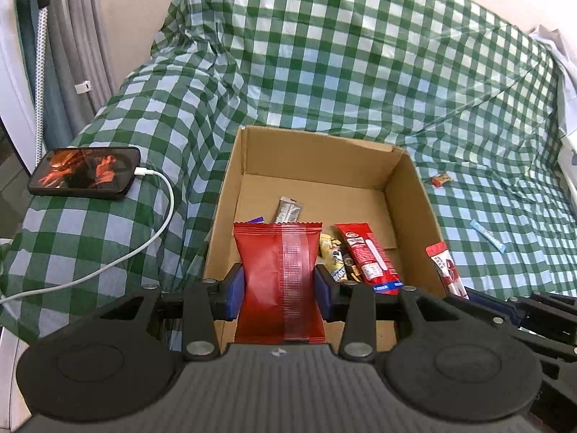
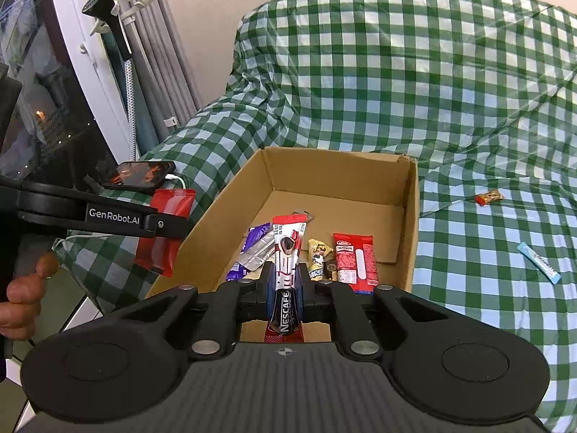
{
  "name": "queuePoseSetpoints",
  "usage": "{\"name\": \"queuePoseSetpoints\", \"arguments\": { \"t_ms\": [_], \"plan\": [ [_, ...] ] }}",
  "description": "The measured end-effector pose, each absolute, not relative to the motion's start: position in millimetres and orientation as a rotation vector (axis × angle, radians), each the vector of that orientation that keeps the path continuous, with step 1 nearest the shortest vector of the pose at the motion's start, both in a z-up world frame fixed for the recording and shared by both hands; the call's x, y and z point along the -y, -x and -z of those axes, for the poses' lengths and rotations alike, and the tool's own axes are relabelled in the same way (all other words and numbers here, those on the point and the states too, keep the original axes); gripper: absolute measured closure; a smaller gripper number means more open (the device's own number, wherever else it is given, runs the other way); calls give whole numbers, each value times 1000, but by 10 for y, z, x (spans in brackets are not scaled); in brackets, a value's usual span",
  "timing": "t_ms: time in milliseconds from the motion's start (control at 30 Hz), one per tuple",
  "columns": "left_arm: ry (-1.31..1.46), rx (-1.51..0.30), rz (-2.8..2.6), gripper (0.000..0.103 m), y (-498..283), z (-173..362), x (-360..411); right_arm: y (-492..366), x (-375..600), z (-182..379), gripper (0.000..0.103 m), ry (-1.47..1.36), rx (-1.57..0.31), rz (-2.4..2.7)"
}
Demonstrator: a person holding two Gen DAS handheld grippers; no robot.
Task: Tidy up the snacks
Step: 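Carry both snacks over the box and open both tools to drop them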
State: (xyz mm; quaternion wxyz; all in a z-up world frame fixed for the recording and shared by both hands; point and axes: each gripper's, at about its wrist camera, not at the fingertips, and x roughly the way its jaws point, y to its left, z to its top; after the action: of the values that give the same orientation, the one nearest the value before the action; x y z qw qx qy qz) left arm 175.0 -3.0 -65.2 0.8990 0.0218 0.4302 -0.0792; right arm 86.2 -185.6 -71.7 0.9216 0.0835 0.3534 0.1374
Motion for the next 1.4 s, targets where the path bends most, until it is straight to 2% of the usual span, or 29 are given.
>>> {"name": "queuePoseSetpoints", "arguments": {
  "t_ms": [767,833,867,900,933,967,1000,1033,1067,1100,1200,1267,1400],
  "plan": [
    [-121,-1002,127,58,-2312,1259,116,-1455,1856,1192,91,-193,-827,-273],
    [-144,-992,120,57,-2332,1303,130,-1468,1868,1222,91,-193,-833,-271],
    [-167,-980,113,52,-2335,1308,145,-1486,1867,1232,90,-192,-834,-271],
    [-191,-965,104,44,-2339,1304,146,-1506,1865,1237,86,-191,-833,-276],
    [-211,-951,90,19,-2342,1286,146,-1528,1867,1235,86,-186,-831,-275],
    [-221,-929,72,0,-2337,1252,134,-1550,1870,1226,81,-180,-829,-269],
    [-223,-898,60,1,-2313,1206,118,-1575,1870,1210,65,-176,-825,-259],
    [-224,-865,56,0,-2270,1152,100,-1585,1881,1184,55,-174,-815,-246],
    [-231,-851,62,0,-2230,1108,87,-1580,1896,1156,40,-170,-804,-233],
    [-243,-848,69,0,-2183,1072,75,-1562,1903,1122,31,-166,-799,-220],
    [-254,-858,68,0,-1971,1021,33,-1409,1901,1034,18,-181,-808,-216],
    [-236,-887,76,0,-1784,1012,9,-1218,1845,1001,14,-203,-831,-225],
    [-182,-922,55,0,-1380,983,-43,-815,1732,928,9,-220,-859,-235]
  ]
}}
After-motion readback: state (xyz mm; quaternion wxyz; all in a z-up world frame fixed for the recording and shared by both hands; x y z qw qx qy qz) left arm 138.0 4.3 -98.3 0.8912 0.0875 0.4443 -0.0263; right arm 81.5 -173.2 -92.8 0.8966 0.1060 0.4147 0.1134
